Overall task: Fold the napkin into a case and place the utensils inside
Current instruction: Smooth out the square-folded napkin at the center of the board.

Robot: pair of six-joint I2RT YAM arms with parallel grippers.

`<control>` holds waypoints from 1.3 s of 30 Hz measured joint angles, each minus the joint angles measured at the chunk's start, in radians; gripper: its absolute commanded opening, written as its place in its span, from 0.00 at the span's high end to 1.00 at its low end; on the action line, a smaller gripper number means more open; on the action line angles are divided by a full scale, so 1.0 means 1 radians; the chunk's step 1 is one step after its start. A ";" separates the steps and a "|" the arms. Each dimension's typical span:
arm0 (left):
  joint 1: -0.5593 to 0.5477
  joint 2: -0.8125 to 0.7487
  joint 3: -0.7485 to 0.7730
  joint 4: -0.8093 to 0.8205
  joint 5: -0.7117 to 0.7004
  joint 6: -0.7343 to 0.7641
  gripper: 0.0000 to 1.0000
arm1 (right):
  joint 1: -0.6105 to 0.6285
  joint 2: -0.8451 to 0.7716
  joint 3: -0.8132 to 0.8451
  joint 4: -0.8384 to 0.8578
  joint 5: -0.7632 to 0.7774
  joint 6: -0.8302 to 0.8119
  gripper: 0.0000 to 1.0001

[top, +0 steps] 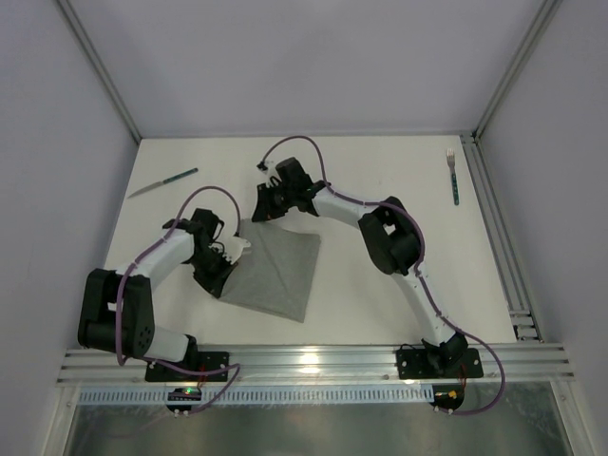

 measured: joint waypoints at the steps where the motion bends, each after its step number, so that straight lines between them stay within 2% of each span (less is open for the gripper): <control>1: 0.005 0.000 -0.003 0.002 -0.005 0.000 1.00 | 0.000 0.000 0.000 -0.003 0.002 0.004 0.65; 3: 0.014 0.002 -0.011 0.007 -0.013 0.000 1.00 | 0.000 0.000 0.002 -0.013 0.010 0.003 0.54; 4: 0.018 0.005 -0.015 0.010 -0.018 0.000 1.00 | -0.001 0.000 0.002 -0.019 0.014 0.004 0.53; 11: 0.026 0.018 -0.029 0.022 -0.034 0.000 1.00 | -0.050 -0.041 -0.014 -0.089 0.062 -0.003 0.48; 19: 0.040 0.018 -0.035 0.041 -0.051 -0.003 1.00 | -0.206 -0.483 -0.352 -0.199 0.122 -0.082 0.44; 22: 0.043 0.028 -0.035 0.054 -0.071 -0.016 1.00 | -0.228 -0.564 -0.470 -0.201 0.105 -0.092 0.44; 28: 0.045 0.068 -0.031 0.074 -0.112 -0.054 1.00 | -0.214 -0.501 -0.630 -0.208 0.040 -0.082 0.43; 33: 0.045 0.070 -0.029 0.076 -0.117 -0.076 1.00 | -0.210 -0.465 -0.670 -0.169 -0.021 -0.050 0.44; 36: 0.045 0.073 -0.027 0.077 -0.122 -0.083 1.00 | -0.211 -0.460 -0.682 -0.119 -0.035 -0.037 0.50; 37: 0.045 0.074 -0.026 0.077 -0.124 -0.086 1.00 | -0.211 -0.458 -0.689 -0.107 -0.036 -0.034 0.61; 39: 0.045 0.075 -0.025 0.078 -0.129 -0.096 1.00 | -0.211 -0.455 -0.702 -0.089 -0.040 -0.031 0.74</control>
